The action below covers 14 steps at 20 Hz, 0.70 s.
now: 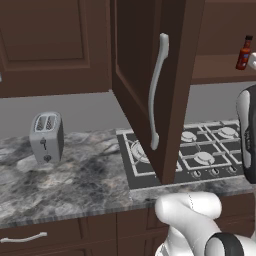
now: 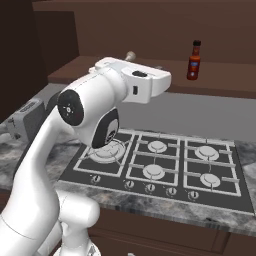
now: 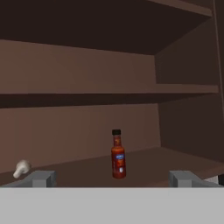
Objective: Pick the chicken drumstick from the plate and place it on the cutting board. Then pick the condiment bottle from the cabinet and place it next to the cutting board.
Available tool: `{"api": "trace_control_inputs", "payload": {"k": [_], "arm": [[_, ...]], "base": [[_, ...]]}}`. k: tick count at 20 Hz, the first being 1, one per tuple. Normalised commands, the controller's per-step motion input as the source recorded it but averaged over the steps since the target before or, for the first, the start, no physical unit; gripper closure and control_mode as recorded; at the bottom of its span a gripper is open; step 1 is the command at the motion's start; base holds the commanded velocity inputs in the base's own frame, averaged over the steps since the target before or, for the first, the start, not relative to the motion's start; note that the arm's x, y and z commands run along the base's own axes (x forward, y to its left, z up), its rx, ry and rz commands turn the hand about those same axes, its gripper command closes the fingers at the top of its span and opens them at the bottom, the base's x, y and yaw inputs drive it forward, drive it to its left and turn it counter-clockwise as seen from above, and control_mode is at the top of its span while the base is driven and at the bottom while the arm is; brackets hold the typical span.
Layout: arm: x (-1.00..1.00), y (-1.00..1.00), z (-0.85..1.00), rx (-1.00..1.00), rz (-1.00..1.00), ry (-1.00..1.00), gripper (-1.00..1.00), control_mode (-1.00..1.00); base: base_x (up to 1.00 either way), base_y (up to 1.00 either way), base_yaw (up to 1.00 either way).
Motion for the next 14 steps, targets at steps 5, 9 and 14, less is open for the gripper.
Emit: {"api": "trace_control_inputs", "payload": {"k": [5, 9, 14], "arm": [[0.14, -0.06, 0.00, 0.00, 0.00, 0.00, -1.00, -1.00], [0.13, -0.01, 0.00, 0.00, 0.00, 0.00, -1.00, -1.00], [0.16, -0.03, 0.00, 0.00, 0.00, 0.00, -1.00, -1.00]], "base": [[0.00, 0.00, 0.00], [0.00, 0.00, 0.00], [0.00, 0.00, 0.00]]}}
